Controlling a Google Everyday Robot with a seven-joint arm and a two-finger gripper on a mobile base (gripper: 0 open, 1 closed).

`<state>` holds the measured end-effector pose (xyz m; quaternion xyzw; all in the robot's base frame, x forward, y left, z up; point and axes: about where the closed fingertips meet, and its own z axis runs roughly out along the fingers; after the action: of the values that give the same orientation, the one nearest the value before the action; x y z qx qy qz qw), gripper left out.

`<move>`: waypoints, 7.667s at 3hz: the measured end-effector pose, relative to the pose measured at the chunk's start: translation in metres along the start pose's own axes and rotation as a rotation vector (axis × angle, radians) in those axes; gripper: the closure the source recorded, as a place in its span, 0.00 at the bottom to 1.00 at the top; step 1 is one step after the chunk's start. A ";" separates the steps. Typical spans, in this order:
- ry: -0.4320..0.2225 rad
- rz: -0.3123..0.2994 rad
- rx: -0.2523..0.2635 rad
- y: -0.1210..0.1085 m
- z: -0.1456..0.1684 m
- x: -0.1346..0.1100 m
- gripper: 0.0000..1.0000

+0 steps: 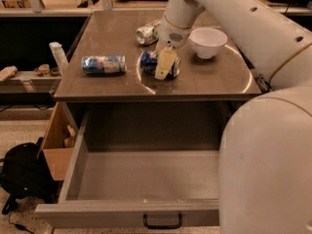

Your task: Place pepsi can into top drawer

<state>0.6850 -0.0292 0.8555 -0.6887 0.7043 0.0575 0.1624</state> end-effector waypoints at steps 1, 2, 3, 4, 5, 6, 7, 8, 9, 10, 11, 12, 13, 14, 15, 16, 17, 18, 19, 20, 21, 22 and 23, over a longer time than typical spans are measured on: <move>0.000 0.000 0.000 0.000 0.000 0.000 0.59; 0.000 0.000 0.000 0.000 0.000 0.000 0.82; 0.000 0.000 0.000 0.000 0.000 0.000 1.00; -0.024 -0.004 -0.001 0.002 0.000 0.003 1.00; -0.047 -0.039 -0.003 0.006 -0.009 0.005 1.00; -0.057 -0.091 -0.003 0.012 -0.026 0.003 1.00; -0.064 -0.167 -0.009 0.026 -0.050 0.007 1.00; -0.070 -0.221 -0.016 0.041 -0.066 0.014 1.00; -0.082 -0.260 -0.012 0.066 -0.084 0.027 1.00; -0.102 -0.271 -0.011 0.105 -0.100 0.046 1.00; -0.118 -0.267 -0.019 0.130 -0.103 0.056 1.00; -0.150 -0.248 -0.033 0.157 -0.095 0.060 1.00; -0.160 -0.228 -0.038 0.165 -0.075 0.061 1.00; -0.161 -0.209 -0.042 0.165 -0.052 0.061 1.00; -0.159 -0.177 -0.042 0.168 -0.037 0.066 1.00; -0.160 -0.132 -0.011 0.177 -0.030 0.073 1.00; -0.156 -0.076 0.058 0.192 -0.036 0.080 1.00; -0.149 -0.018 0.141 0.211 -0.045 0.086 1.00; -0.141 0.035 0.210 0.221 -0.043 0.087 1.00; -0.141 0.072 0.239 0.217 -0.025 0.085 1.00; -0.138 0.098 0.223 0.207 -0.002 0.086 1.00; -0.134 0.126 0.191 0.199 0.020 0.088 1.00; -0.125 0.152 0.159 0.195 0.037 0.092 1.00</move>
Offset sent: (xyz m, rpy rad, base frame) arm 0.0000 0.0000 0.0000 0.0000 0.0000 0.0000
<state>0.4977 -0.0964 0.7649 -0.6133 0.7454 0.0564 0.2551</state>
